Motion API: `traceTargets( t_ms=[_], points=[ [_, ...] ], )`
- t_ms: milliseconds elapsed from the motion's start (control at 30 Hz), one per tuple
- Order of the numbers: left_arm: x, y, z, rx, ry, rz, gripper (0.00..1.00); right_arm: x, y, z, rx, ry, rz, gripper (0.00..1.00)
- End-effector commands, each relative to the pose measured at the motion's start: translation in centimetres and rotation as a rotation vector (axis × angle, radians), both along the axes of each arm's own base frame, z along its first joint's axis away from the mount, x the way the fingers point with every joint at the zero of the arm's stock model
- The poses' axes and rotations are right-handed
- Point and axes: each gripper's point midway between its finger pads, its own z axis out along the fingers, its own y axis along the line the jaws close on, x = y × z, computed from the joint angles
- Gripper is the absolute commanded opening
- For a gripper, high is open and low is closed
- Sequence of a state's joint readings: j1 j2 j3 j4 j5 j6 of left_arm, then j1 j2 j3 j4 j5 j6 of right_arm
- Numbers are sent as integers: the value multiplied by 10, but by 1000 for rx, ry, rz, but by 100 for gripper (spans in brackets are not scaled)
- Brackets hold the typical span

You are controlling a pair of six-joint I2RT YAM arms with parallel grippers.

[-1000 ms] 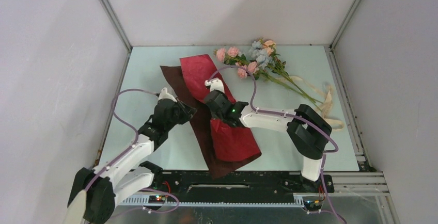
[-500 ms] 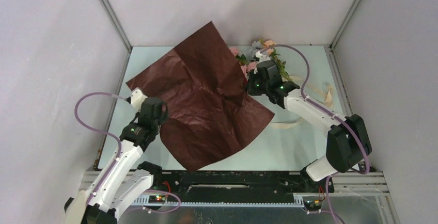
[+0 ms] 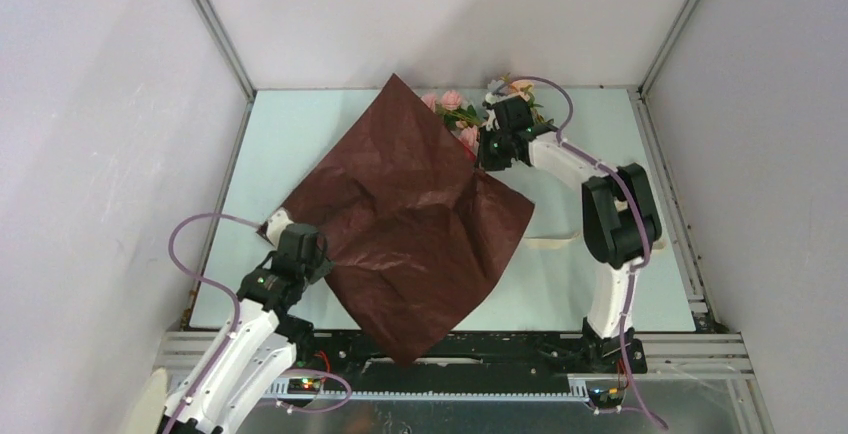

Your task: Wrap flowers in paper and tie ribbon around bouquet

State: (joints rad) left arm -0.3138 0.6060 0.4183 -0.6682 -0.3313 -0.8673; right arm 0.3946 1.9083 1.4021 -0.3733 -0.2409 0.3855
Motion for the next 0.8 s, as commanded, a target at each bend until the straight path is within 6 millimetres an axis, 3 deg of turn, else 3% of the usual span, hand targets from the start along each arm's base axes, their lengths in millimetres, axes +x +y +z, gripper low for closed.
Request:
traceTargets(
  t_ms=[0, 200, 400, 500, 600, 633, 667, 700, 733, 767],
  points=[
    [-9, -18, -15, -100, 17, -58, 3, 30, -15, -10, -98, 4, 6, 0],
    [-19, -21, -27, -133, 43, -50, 3, 50, -32, -30, -254, 26, -14, 5],
    [-23, -25, -30, -160, 39, -63, 5, 32, -51, -34, -295, 74, -48, 20],
    [-23, -32, -27, -192, 23, -91, 12, 27, -61, -22, -309, 58, -73, 34],
    [-25, -36, -26, -212, 17, -105, 19, 26, -79, 5, -340, 3, -125, 43],
    [-26, -35, -25, -212, 12, -102, 23, 26, -85, 15, -351, -18, -145, 51],
    [-25, -34, -23, -211, 2, -89, 34, 24, -88, 26, -354, -36, -152, 57],
    [-25, -32, -21, -211, -11, -81, 41, 24, -93, 33, -366, -52, -158, 78],
    [-22, -29, -14, -208, -36, -60, 49, 22, -95, 46, -363, -79, -164, 87],
    [-21, -27, -8, -206, -59, -48, 52, 22, -99, 53, -372, -98, -169, 96]
  ],
)
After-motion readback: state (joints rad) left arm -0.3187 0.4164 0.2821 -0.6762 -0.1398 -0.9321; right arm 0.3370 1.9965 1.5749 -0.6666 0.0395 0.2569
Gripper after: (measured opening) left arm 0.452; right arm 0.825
